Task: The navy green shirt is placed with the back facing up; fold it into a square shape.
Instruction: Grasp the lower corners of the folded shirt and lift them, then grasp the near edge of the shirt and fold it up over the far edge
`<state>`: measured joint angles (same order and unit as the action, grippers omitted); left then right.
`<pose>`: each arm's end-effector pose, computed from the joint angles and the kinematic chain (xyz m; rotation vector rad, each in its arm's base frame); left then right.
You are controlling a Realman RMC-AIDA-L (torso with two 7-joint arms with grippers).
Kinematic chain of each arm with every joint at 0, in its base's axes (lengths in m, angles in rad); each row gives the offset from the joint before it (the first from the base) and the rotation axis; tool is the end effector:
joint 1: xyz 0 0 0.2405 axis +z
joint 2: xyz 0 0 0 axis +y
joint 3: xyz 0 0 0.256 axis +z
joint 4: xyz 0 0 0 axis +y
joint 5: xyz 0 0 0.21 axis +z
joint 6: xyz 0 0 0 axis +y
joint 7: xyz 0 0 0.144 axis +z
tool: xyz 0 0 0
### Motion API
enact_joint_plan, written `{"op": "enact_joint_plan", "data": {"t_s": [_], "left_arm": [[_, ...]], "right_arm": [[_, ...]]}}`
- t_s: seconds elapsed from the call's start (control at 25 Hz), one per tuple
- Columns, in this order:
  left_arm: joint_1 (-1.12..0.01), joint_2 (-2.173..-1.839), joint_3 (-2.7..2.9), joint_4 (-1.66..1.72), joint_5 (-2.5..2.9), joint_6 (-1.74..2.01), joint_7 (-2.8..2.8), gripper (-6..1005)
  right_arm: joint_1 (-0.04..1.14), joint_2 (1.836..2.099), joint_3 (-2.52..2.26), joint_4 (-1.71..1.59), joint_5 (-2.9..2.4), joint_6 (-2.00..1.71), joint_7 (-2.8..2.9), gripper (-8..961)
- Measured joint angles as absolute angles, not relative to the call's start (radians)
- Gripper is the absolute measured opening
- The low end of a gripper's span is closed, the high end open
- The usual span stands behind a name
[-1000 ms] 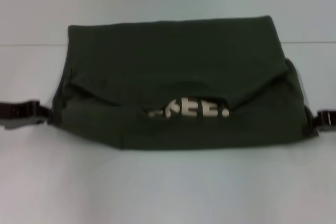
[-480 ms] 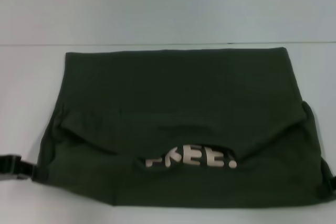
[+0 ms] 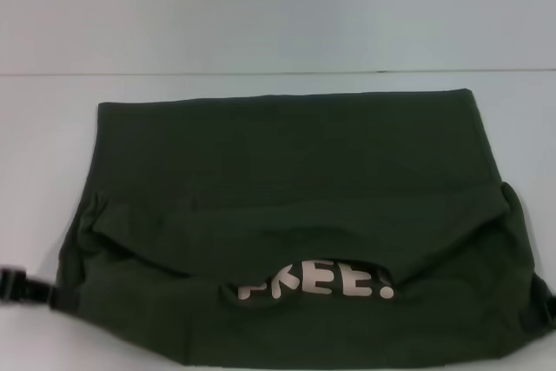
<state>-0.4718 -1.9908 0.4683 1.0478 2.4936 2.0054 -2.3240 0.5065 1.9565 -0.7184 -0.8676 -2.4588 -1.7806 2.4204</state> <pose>-0.3066 0.2746 0.0995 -2.4171 -1.8623 -0.2133 0.3128 0.3002 0.0613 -2.3744 1.9276 0.0100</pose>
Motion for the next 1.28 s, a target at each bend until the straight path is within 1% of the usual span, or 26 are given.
{"op": "enact_joint_plan", "data": {"t_s": [0.16, 0.2, 0.28, 0.44, 0.52, 0.68, 0.92, 1.08, 1.28], "left_arm": [[-0.527, -1.951, 0.382, 1.008, 2.432, 2.034, -2.317, 12], [-0.545, -1.942, 0.367, 0.995, 2.428, 2.02, -2.331, 12], [-0.589, -1.926, 0.354, 0.963, 2.427, 1.963, -2.37, 12], [-0.665, -1.913, 0.373, 0.885, 2.433, 1.791, -2.431, 12], [-0.698, -1.911, 0.397, 0.844, 2.435, 1.68, -2.456, 12], [-0.733, -1.916, 0.445, 0.802, 2.435, 1.524, -2.49, 11], [-0.743, -1.944, 0.522, 0.788, 2.436, 1.311, -2.54, 11], [-0.735, -1.961, 0.563, 0.786, 2.436, 1.207, -2.565, 11], [-0.728, -1.981, 0.576, 0.785, 2.436, 1.126, -2.574, 12]], "right_arm": [[0.535, 1.941, -0.611, -0.864, -2.352, -1.84, 2.362, 20], [0.556, 1.931, -0.568, -0.856, -2.314, -1.821, 2.361, 23], [0.568, 1.929, -0.549, -0.847, -2.305, -1.783, 2.366, 27], [0.622, 1.92, -0.499, -0.762, -2.29, -1.578, 2.394, 35], [0.644, 1.92, -0.494, -0.717, -2.281, -1.474, 2.396, 39], [0.67, 1.935, -0.496, -0.67, -2.267, -1.275, 2.396, 48], [0.696, 1.979, -0.531, -0.626, -2.263, -1.016, 2.387, 60], [0.71, 2.001, -0.566, -0.613, -2.261, -0.916, 2.387, 69], [0.721, 2.011, -0.568, -0.61, -2.245, -0.857, 2.386, 79]]}}
